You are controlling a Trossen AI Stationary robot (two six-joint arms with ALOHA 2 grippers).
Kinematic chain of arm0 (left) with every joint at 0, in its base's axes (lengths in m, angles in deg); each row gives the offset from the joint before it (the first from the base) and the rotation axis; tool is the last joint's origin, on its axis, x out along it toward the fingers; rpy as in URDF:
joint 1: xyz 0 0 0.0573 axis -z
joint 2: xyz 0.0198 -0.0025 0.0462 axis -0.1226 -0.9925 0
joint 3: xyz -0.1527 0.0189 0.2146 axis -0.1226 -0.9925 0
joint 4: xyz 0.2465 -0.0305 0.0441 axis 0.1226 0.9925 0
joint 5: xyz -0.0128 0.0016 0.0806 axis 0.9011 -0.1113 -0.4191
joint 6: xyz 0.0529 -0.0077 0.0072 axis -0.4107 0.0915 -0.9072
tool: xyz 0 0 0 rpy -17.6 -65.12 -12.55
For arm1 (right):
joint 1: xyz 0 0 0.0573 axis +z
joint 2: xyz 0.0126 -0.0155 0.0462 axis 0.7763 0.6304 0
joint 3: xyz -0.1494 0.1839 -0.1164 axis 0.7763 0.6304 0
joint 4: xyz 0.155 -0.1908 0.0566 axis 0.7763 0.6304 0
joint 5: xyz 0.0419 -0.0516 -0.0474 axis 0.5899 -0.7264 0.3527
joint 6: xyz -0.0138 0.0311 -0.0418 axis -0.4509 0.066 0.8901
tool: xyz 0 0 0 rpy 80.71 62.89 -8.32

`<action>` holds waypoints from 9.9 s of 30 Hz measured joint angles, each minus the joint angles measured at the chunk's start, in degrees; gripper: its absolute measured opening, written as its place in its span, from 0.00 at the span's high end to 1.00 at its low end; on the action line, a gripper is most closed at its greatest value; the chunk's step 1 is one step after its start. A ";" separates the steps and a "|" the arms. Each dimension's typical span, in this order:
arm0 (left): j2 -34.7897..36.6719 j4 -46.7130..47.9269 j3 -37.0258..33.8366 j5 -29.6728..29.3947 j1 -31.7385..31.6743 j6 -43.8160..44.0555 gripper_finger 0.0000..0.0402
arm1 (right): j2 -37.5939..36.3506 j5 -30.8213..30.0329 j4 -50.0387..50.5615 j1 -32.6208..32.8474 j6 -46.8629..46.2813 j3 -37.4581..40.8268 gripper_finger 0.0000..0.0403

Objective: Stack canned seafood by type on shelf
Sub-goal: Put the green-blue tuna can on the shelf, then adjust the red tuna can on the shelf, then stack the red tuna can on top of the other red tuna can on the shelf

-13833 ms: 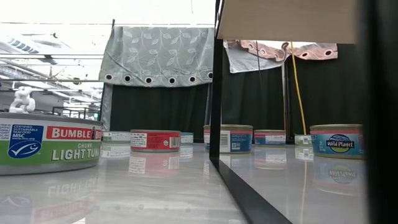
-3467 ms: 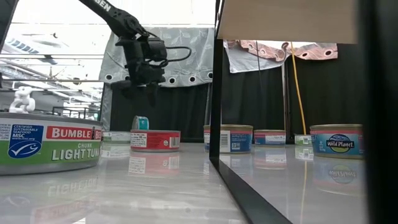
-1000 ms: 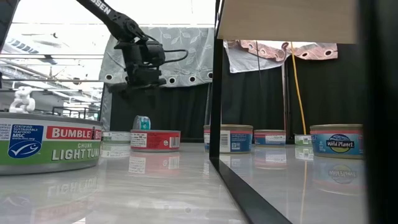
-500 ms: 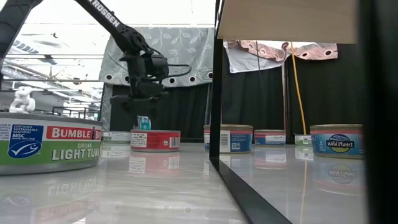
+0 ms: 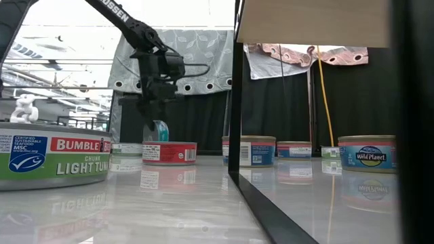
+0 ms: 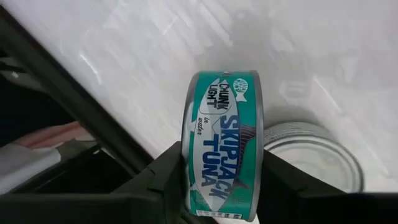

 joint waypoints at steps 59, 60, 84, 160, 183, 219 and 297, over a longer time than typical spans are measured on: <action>-4.10 -57.00 29.65 -5.02 47.00 154.81 0.64 | -14.44 9.73 -9.98 1.37 -28.83 -0.02 0.13; -4.10 -57.10 29.65 -4.98 47.01 154.81 0.64 | -14.22 10.71 -8.67 1.65 -29.26 -0.02 0.13; -4.38 -57.15 29.73 -4.66 47.82 156.67 0.64 | -11.42 16.21 -14.50 4.57 -29.05 0.04 0.13; 2.12 -51.61 29.71 0.68 47.74 148.63 0.07 | -14.44 53.64 22.45 4.59 -3.59 0.08 0.67; 2.33 -48.98 29.69 0.82 47.56 148.64 0.07 | -13.33 60.00 3.86 23.41 -1.80 21.74 0.65; 2.33 -47.20 29.65 7.00 47.58 149.13 0.07 | -10.46 48.61 -8.85 46.90 -13.91 36.85 0.63; 13.10 21.92 29.69 1.81 50.37 129.34 0.09 | -0.61 -7.32 3.80 42.04 -32.80 0.29 0.99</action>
